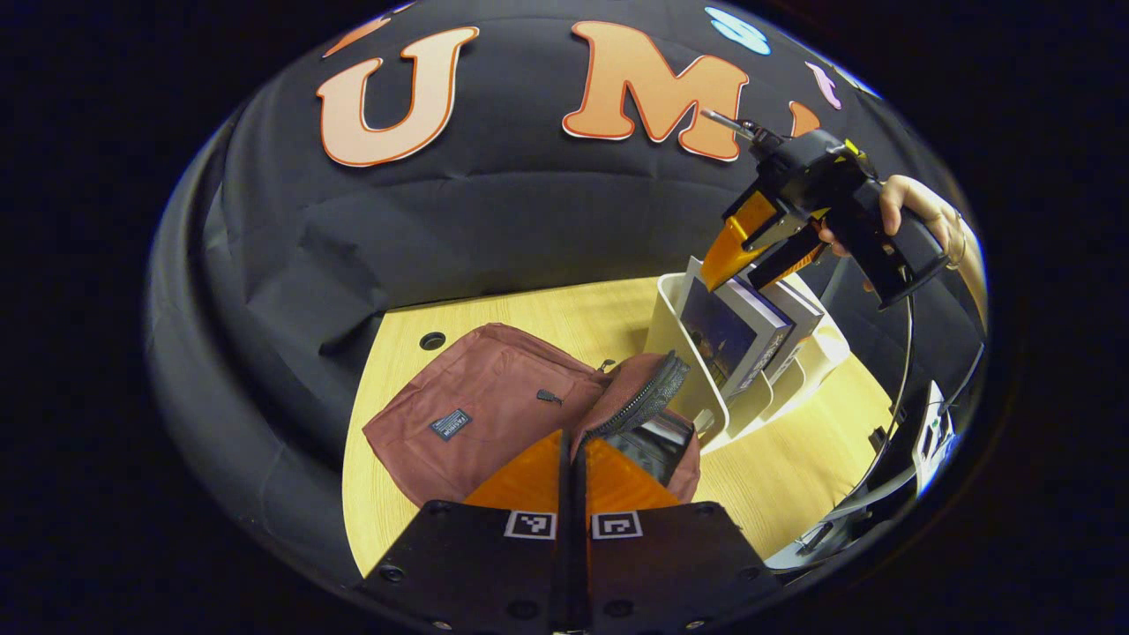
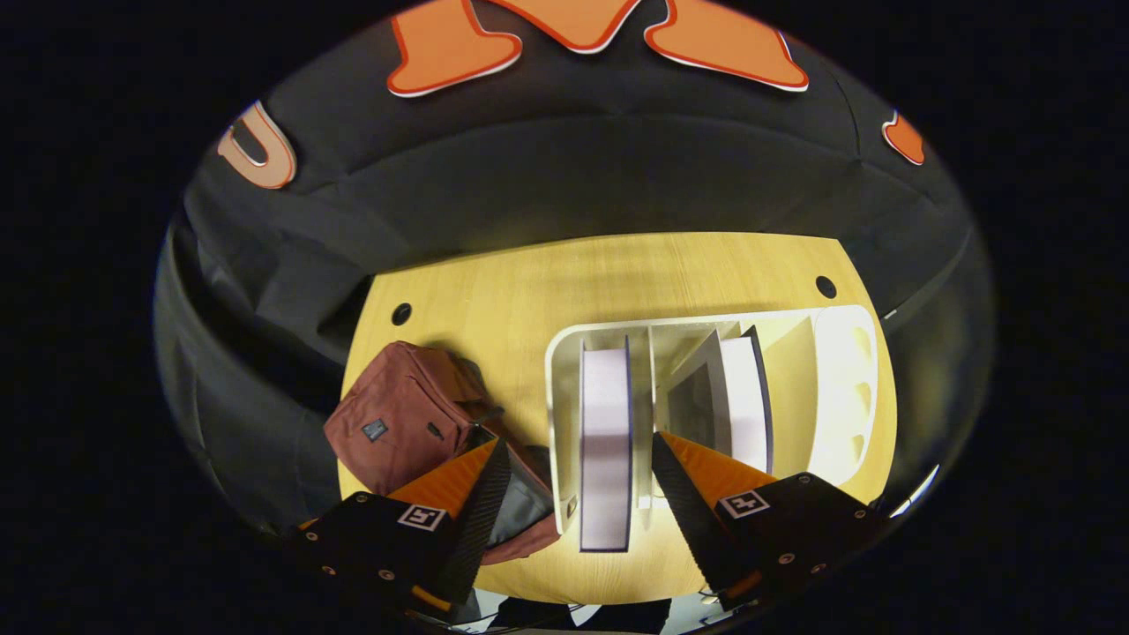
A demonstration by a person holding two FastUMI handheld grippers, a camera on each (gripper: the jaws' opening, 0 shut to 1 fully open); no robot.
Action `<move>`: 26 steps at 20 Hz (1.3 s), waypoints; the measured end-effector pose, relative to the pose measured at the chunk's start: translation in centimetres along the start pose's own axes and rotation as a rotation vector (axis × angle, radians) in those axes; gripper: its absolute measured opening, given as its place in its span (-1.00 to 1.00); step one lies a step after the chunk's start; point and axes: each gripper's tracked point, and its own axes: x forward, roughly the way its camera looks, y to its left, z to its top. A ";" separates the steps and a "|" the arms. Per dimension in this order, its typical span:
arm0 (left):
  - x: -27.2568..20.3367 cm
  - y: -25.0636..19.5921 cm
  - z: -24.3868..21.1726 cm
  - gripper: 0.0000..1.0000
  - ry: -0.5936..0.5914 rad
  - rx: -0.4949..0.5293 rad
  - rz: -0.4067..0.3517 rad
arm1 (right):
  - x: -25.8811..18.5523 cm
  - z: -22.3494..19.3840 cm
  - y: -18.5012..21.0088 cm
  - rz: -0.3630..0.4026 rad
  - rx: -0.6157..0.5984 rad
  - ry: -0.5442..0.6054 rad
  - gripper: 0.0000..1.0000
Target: Open the schoolbag, grab two books from the bookshelf and put them into the schoolbag.
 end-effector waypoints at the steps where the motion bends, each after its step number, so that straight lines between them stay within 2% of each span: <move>1: 0.0 0.1 0.0 -0.99 0.001 -0.007 -0.002 | 0.6 0.1 -0.2 -0.014 0.002 0.006 0.93; 3: 0.2 0.7 -0.1 -0.99 0.005 -0.019 0.002 | 1.8 0.3 -0.1 -0.017 -0.002 0.027 0.91; 5: 0.4 1.2 -0.3 -0.98 0.010 -0.033 0.003 | 2.9 -0.1 -0.2 -0.030 -0.004 0.061 0.79; 7: 0.4 1.3 -0.3 -0.99 0.010 -0.051 0.000 | 4.1 -0.5 -1.0 -0.076 -0.023 0.080 0.64; 8: 0.4 1.4 -0.2 -0.99 0.008 -0.058 -0.001 | 4.6 -0.4 -1.3 -0.093 -0.020 0.083 0.22; 9: 0.4 1.4 -0.1 -0.99 0.006 -0.064 -0.003 | 5.3 -0.7 -1.3 -0.101 -0.012 0.086 0.34; 10: 0.4 1.4 0.0 -0.99 0.005 -0.066 -0.003 | 5.6 -1.0 -1.5 -0.106 0.006 0.095 0.31; 11: 0.3 1.5 0.0 -0.99 0.006 -0.065 -0.002 | 5.4 -0.6 -1.5 -0.105 0.027 0.081 -0.04; 12: 0.3 1.5 0.0 -0.99 0.009 -0.064 -0.002 | 5.2 -0.7 -1.4 -0.105 0.033 0.085 -0.23; 15: 0.7 1.4 0.1 -0.99 0.022 -0.050 -0.009 | 2.7 -0.1 -0.3 -0.074 0.043 0.035 -0.28; 16: 0.6 1.5 0.0 -0.99 0.028 -0.042 -0.008 | 1.4 0.1 0.1 -0.072 0.036 0.011 -0.07; 18: 0.5 1.5 0.3 -0.99 0.034 -0.028 -0.018 | -1.4 0.9 0.7 -0.067 0.000 -0.046 -0.50; 19: 0.2 1.7 0.4 -0.99 0.034 -0.019 -0.020 | -3.0 1.2 0.9 -0.079 -0.013 -0.074 -0.28; 26: 0.3 2.1 1.3 -0.98 0.032 -0.002 -0.063 | -12.8 0.1 -0.3 -0.123 -0.079 -0.202 -0.31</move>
